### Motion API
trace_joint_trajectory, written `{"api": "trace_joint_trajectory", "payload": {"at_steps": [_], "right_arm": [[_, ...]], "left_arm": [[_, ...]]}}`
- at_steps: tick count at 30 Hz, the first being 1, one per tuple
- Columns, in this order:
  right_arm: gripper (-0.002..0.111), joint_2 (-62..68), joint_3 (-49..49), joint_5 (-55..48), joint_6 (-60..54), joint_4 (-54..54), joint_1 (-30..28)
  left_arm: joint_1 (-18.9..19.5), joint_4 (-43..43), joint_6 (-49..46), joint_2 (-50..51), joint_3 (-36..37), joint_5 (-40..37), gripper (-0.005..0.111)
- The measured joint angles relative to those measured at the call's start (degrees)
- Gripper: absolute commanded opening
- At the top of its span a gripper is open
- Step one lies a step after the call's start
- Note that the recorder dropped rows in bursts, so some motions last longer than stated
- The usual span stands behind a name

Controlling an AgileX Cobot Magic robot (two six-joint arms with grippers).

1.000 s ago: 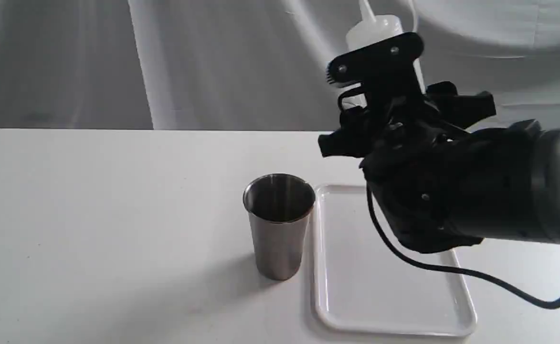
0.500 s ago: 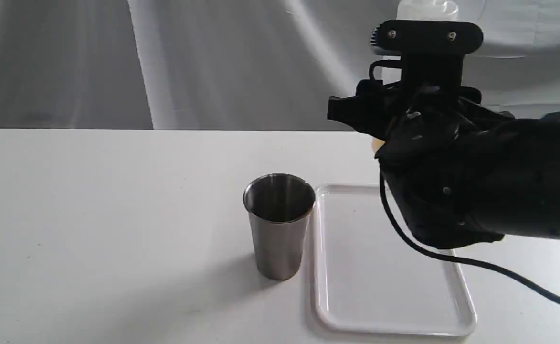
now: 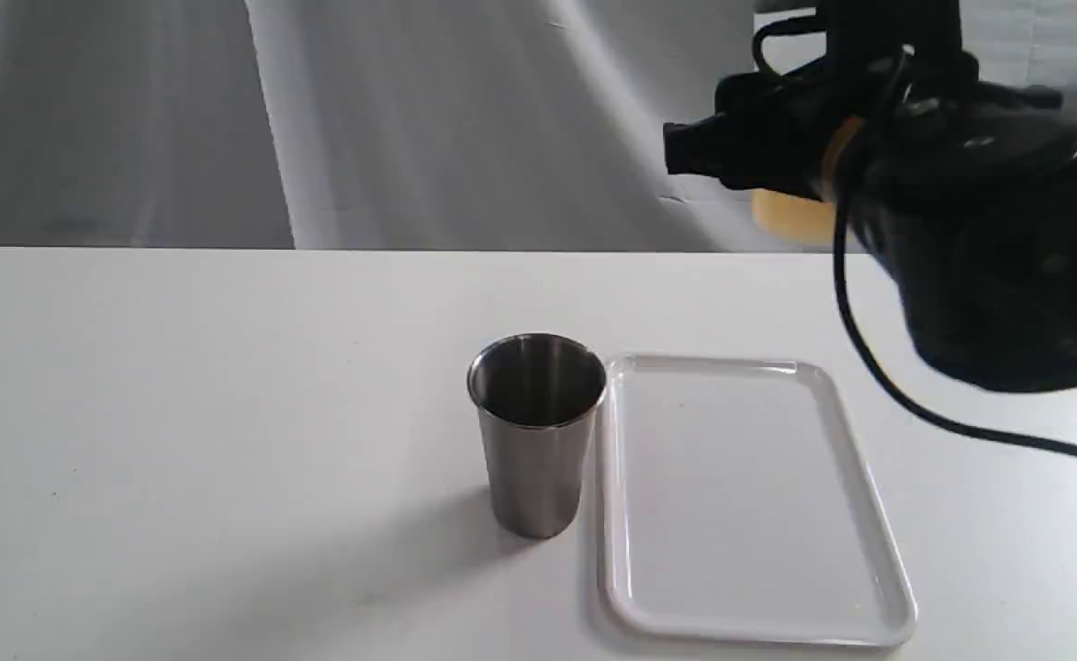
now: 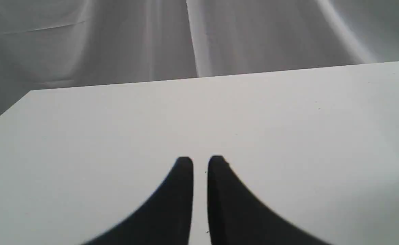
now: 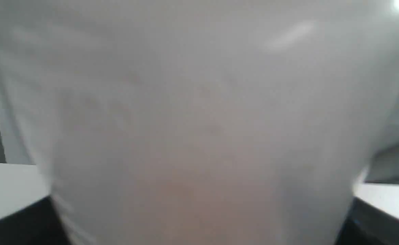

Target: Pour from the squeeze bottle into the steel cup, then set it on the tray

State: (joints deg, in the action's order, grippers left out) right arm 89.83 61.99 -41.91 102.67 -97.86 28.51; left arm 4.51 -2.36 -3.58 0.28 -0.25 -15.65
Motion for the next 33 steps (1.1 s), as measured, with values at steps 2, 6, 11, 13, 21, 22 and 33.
{"api": "trace_joint_trajectory", "payload": {"at_steps": [2,6,11,13,21,22,33], "right_arm": [[0.000,-1.65,1.22,3.04,-6.47,2.27,-0.54],[0.000,-3.17,4.42,8.19,-19.90,11.80,-2.03],[0.000,-3.44,7.76,13.45,-39.60,28.39,-4.06],[0.000,-3.44,8.09,16.84,-50.09,36.80,-4.47],[0.000,-3.44,7.98,31.25,-74.77,62.83,-5.96],[0.000,-3.44,7.64,33.38,-75.18,65.09,-6.56],[0.000,-3.44,-5.07,63.39,-83.60,75.41,-11.90]], "left_arm": [[0.00,0.00,0.00,0.00,0.00,0.00,0.008],[0.00,0.00,0.00,0.00,0.00,0.00,0.008],[0.00,0.00,0.00,0.00,0.00,0.00,0.008],[0.00,0.00,0.00,0.00,0.00,0.00,0.008],[0.00,0.00,0.00,0.00,0.00,0.00,0.008],[0.00,0.00,0.00,0.00,0.00,0.00,0.008],[0.00,0.00,0.00,0.00,0.00,0.00,0.008]]}}
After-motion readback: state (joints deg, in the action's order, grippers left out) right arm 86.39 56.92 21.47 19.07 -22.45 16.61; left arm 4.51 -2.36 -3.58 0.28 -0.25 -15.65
